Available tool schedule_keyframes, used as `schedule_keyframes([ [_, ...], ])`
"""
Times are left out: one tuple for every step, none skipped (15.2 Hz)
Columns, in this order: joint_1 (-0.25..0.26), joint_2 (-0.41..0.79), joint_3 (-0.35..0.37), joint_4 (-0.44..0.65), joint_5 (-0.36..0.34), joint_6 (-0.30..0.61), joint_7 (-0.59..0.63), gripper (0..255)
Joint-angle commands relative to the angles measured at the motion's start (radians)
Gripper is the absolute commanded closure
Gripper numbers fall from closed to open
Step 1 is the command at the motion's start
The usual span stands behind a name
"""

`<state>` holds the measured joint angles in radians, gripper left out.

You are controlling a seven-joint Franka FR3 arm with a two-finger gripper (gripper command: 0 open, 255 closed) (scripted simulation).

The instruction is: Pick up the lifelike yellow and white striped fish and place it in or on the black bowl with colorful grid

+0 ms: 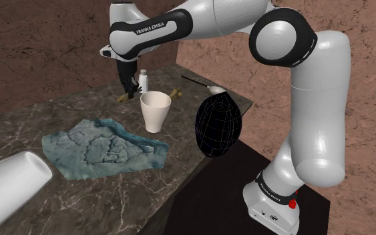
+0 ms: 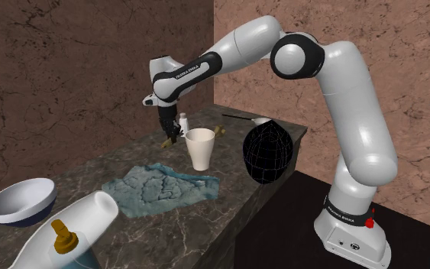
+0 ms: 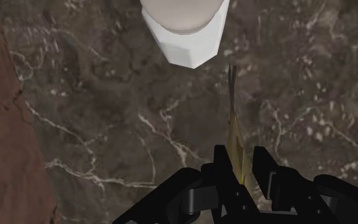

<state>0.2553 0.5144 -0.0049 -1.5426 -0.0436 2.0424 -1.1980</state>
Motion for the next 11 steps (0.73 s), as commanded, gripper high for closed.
schedule_keyframes([
  [0.0,0.0,0.0,0.0,0.0,0.0,0.0,255],
  [0.0,0.0,0.0,0.0,0.0,0.0,0.0,255],
  [0.0,0.0,0.0,0.0,0.0,0.0,0.0,255],
  [0.0,0.0,0.0,0.0,0.0,0.0,0.0,255],
  [0.0,0.0,0.0,0.0,0.0,0.0,0.0,255],
  [0.0,0.0,0.0,0.0,0.0,0.0,0.0,255],
  [0.0,-0.005,0.0,0.006,0.0,-0.011,-0.001,255],
  [0.0,-0.01,0.0,0.012,0.0,-0.022,-0.001,255],
  [0.0,-0.014,0.0,0.019,0.001,-0.033,-0.001,255],
  [0.0,-0.019,0.0,0.025,0.001,-0.044,-0.002,255],
  [0.0,-0.023,0.0,0.033,0.001,-0.056,-0.002,255],
])
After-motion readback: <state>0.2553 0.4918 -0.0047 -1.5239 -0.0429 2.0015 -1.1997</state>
